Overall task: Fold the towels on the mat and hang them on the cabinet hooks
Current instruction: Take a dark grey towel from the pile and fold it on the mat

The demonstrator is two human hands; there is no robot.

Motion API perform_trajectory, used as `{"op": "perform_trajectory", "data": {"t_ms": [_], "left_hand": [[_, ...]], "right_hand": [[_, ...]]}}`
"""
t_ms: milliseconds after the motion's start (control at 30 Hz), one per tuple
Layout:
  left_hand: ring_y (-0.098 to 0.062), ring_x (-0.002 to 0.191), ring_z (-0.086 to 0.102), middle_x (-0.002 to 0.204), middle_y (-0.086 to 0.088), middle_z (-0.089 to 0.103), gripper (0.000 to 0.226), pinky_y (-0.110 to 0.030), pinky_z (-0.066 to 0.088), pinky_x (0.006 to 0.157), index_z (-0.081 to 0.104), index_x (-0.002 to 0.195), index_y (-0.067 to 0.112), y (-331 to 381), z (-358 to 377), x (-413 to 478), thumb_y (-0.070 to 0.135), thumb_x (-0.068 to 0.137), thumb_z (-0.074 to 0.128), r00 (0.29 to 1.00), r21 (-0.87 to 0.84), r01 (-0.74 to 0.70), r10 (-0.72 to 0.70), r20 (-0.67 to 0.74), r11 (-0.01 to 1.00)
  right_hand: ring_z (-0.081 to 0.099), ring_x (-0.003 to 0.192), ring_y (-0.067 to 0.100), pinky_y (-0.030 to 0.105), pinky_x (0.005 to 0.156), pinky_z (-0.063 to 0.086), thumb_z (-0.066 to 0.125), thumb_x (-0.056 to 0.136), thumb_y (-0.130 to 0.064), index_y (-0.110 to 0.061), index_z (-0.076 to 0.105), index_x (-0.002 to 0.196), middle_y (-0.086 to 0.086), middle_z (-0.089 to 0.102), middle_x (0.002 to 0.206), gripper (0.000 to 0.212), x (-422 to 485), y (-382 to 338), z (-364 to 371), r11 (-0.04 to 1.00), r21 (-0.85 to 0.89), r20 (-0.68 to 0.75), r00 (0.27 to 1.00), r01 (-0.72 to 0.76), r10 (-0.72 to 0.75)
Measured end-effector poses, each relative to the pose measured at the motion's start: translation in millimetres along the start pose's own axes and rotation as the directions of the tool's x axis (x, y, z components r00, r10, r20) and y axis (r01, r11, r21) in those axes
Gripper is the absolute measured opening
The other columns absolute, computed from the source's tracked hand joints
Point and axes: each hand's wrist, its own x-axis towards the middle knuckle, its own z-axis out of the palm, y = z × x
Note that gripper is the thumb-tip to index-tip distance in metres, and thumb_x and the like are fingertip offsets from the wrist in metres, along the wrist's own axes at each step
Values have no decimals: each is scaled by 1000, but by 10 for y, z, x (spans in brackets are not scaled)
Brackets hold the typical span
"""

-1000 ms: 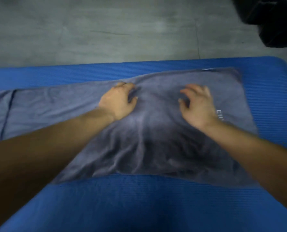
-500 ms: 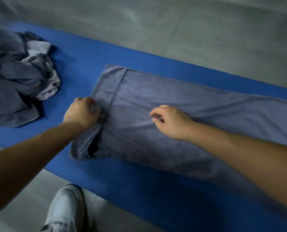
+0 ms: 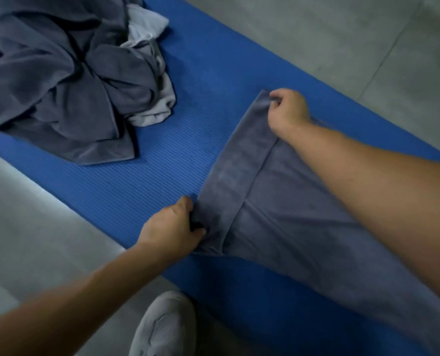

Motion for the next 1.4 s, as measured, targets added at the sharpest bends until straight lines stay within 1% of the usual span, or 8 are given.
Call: {"op": "perform_trajectory", "data": {"t_ms": [233, 333, 433, 633, 800, 967, 1133, 1400], "left_hand": [[-11, 68, 58, 64, 7, 53, 33, -25, 40, 59, 49, 68, 21, -228, -30, 14, 38, 86, 71, 988, -252, -9, 47, 148, 968], [-15, 63, 62, 67, -2, 61, 25, -35, 56, 63, 55, 73, 18, -311, -114, 92, 19, 90, 73, 967, -800, 216, -11, 253, 560], [-23, 64, 70, 76, -14, 67, 15, -36, 62, 56, 53, 88, 10, -404, -238, 125, 8, 96, 65, 934, -902, 357, -87, 346, 245], [-19, 75, 67, 82, -9, 69, 7, -24, 60, 67, 65, 94, 10, -759, -505, 182, 4, 92, 70, 901, -985, 78, -433, 3, 156], [-25, 85, 63, 95, -20, 63, 17, -37, 58, 89, 68, 95, 10, -709, -703, -11, 9, 81, 77, 927, -999, -11, -373, -28, 48], [-12, 68, 63, 71, -4, 65, 23, -20, 58, 70, 63, 79, 10, -206, -804, -314, 10, 65, 81, 975, -909, -173, -66, -213, 379], [-5, 69, 67, 74, -1, 74, 28, -21, 56, 70, 73, 82, 13, 765, -745, -702, 32, 63, 82, 935, -581, -294, 354, -10, 759], [-9, 73, 64, 76, 0, 74, 10, -32, 54, 72, 76, 79, 13, 2730, 840, -1087, 19, 80, 85, 866, -649, -284, 480, 144, 706]], "right_hand": [[59, 119, 24, 30, 103, 43, 66, 93, -35, -17, 61, 128, 7, 58, 135, 40, 421, -25, 63, 991, -118, 55, 996, -64, 71], [63, 112, 21, 30, 98, 46, 66, 94, -33, -15, 69, 113, 1, 68, 117, 26, 542, -35, 15, 991, -96, 44, 995, -89, 94], [67, 91, 21, 37, 91, 54, 66, 92, -34, -24, 70, 100, 2, 72, 102, 14, 657, -104, -67, 999, 40, 2, 1000, -31, 31], [55, 83, 3, 24, 78, 48, 59, 86, -47, -20, 74, 105, -11, 62, 90, 36, 952, -549, -353, 991, 88, -152, 984, 102, -88], [52, 44, 6, 23, 43, 43, 53, 96, -34, -24, 52, 70, -9, 55, 55, 28, 755, -763, -447, 884, 460, -77, 995, 87, -58], [62, 50, 8, 23, 43, 50, 61, 96, -33, -25, 45, 76, -2, 59, 67, 27, 276, -335, -871, 834, 548, 18, 997, -71, 73], [65, 60, 14, 31, 55, 61, 49, 94, -1, -25, 50, 83, -1, 60, 78, 27, -169, 627, -1498, 759, 624, 84, 982, -185, 170], [63, 63, 11, 27, 45, 52, 39, 88, 9, -23, 57, 82, 3, 63, 79, 37, -911, 2673, -2522, 678, 708, -18, 955, -198, 297]]}}
